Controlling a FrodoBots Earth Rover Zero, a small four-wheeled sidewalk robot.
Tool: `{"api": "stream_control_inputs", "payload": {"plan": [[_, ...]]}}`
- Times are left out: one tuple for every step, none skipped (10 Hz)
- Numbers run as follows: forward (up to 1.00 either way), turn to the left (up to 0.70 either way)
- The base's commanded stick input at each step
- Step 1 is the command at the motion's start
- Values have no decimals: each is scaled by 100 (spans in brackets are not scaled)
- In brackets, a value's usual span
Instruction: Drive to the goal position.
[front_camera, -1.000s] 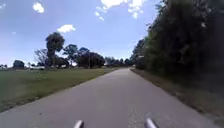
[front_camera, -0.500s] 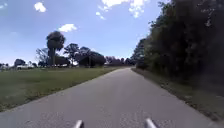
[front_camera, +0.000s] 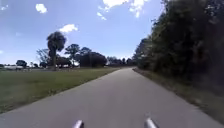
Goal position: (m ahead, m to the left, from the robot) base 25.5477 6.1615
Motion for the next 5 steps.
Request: {"api": "stream_control_inputs", "payload": {"plan": [[50,0],[50,0],[50,0],[50,0],[50,0]]}}
